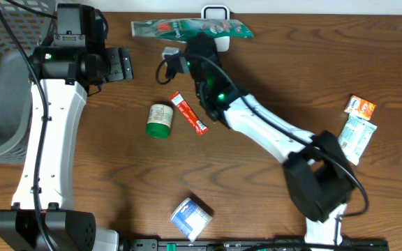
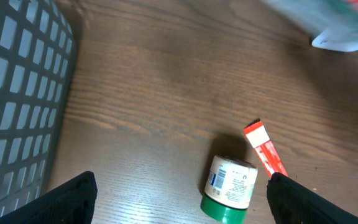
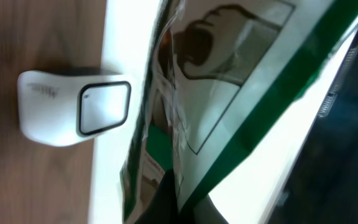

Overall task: Scan the item barcode
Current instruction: 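Carry the gloves pack with the right gripper to the white scanner, then hold the gloves pack against the scanner face with the right gripper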

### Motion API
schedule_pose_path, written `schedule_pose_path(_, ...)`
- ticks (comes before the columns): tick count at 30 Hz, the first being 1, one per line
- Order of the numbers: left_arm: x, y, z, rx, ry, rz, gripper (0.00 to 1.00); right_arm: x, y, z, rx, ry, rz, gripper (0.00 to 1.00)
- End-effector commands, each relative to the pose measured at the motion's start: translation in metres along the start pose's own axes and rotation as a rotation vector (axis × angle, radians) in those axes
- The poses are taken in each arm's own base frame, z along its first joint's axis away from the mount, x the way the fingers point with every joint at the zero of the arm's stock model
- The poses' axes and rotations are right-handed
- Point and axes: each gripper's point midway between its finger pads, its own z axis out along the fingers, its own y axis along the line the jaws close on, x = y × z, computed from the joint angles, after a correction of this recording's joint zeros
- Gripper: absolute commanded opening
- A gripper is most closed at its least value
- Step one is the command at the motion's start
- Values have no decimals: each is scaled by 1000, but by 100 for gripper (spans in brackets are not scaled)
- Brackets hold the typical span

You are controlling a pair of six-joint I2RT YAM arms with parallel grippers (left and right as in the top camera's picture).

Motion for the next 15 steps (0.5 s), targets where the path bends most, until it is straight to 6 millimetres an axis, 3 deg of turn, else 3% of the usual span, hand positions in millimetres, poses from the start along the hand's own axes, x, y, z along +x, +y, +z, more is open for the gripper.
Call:
schedule_pose_path(1, 2, 4, 5, -16, 15, 4, 88, -14, 10, 13, 33, 11, -228, 1)
schedule_pose_path(9, 2, 4, 5, -16, 15, 4, 88, -34, 46, 42, 102, 7, -445, 1)
schedule_pose_path(15, 2, 4, 5, -16, 15, 4, 88, -43, 60, 52, 98, -21, -456, 1)
